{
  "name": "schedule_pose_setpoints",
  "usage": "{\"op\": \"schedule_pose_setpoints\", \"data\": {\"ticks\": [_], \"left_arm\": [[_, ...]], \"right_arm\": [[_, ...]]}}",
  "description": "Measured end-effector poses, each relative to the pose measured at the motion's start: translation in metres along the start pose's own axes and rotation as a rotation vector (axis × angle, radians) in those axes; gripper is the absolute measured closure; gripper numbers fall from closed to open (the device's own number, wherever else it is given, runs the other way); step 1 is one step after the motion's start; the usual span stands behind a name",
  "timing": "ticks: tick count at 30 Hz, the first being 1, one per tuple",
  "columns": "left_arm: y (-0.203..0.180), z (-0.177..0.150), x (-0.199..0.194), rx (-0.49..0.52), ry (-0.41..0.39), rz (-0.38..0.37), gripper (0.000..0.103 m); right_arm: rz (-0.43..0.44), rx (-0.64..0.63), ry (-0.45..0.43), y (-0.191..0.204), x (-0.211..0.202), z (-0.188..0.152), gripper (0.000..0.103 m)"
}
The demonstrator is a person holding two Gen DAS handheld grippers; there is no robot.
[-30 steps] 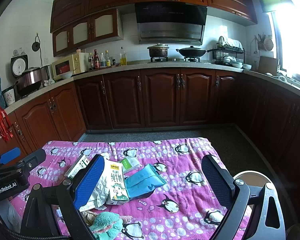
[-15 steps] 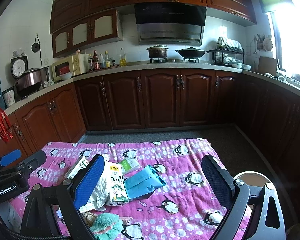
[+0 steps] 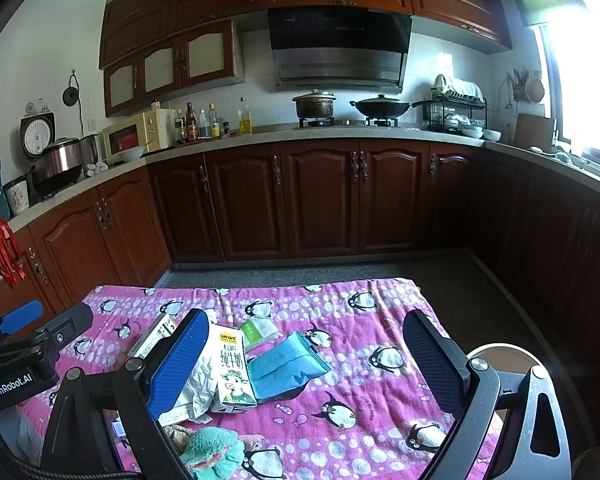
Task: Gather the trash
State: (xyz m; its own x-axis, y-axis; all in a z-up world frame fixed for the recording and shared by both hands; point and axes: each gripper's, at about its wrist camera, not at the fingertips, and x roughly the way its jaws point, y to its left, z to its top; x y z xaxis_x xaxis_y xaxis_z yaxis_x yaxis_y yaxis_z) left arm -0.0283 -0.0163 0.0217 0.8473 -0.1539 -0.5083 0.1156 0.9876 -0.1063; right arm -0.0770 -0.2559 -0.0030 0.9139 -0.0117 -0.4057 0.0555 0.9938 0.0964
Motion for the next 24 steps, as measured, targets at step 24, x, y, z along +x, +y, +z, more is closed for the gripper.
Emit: {"op": "schedule_pose_setpoints", "data": {"ticks": [24], "left_arm": [[-0.0012,-0.0004,-0.0001,-0.001,0.003,-0.001,0.001]], "right_arm": [[-0.001,-0.003,0.005,0.0001,0.0008,-0.001,0.006]]}}
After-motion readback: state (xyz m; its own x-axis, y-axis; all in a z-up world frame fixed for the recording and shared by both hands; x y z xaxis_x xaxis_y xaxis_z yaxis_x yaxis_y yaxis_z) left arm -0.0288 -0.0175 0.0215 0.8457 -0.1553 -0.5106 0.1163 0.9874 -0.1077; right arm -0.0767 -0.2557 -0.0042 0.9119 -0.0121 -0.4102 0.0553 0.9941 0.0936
